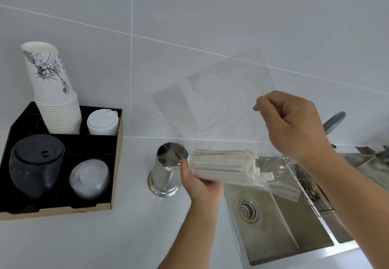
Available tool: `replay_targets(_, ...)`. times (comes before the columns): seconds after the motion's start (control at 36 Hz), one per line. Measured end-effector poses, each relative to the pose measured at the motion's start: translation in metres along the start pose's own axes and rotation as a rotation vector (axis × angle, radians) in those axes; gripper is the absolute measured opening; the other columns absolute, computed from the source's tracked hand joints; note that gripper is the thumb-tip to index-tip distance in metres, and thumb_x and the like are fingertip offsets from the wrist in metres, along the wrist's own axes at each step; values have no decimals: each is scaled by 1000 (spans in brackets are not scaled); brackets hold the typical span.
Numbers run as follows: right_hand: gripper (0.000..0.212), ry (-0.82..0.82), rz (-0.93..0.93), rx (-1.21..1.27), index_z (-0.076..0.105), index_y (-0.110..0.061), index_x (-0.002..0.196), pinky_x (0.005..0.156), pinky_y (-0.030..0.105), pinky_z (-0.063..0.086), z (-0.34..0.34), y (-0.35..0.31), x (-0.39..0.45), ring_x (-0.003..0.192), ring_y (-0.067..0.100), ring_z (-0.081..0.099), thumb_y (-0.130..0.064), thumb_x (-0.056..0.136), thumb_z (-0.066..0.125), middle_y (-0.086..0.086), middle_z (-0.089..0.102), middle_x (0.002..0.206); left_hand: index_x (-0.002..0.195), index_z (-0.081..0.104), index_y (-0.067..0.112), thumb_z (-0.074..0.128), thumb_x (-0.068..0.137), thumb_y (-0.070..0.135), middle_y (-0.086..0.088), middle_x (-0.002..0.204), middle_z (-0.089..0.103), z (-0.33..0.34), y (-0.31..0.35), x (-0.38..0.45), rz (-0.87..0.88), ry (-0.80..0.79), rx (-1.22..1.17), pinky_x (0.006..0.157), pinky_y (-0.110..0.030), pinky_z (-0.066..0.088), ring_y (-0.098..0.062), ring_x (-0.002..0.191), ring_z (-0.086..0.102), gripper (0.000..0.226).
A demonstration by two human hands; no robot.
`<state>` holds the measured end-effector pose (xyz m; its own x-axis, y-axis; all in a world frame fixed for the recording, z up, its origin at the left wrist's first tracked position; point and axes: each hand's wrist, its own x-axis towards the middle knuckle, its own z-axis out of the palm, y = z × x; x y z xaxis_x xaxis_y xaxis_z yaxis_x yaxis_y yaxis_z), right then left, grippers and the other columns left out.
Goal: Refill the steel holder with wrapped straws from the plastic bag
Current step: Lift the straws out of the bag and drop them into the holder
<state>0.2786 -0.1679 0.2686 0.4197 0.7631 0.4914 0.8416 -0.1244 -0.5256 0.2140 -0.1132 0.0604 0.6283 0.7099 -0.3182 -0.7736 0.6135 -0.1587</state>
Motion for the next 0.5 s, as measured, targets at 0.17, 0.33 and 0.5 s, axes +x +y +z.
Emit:
replay_targets(0.17, 32, -19, -61, -52, 66, -4, 73, 42, 6, 29, 0, -1, 12, 36, 5, 40, -20, 97, 51, -12, 45, 42, 105, 75, 19, 53, 91, 49, -6, 99, 76, 1, -1, 0, -2, 10, -38, 73, -40, 59, -27, 92, 73, 40)
replay_targets(0.33, 32, -33, -54, -91, 67, -6, 74, 42, 7, 30, 3, 2, 20, 38, 6, 40, -23, 96, 51, -12, 46, 44, 116, 71, 16, 55, 89, 49, -7, 114, 72, 1, 1, 1, 5, 13, -40, 82, -42, 58, -27, 104, 69, 46)
replay_targets(0.5, 37, -65, -102, -133, 64, 2, 75, 41, 11, 30, 6, -2, 32, 40, 7, 40, -25, 97, 51, -12, 46, 47, 132, 59, 11, 55, 86, 51, -15, 131, 61, 3, 2, 2, -42, 7, -48, 102, -47, 45, -34, 118, 60, 61)
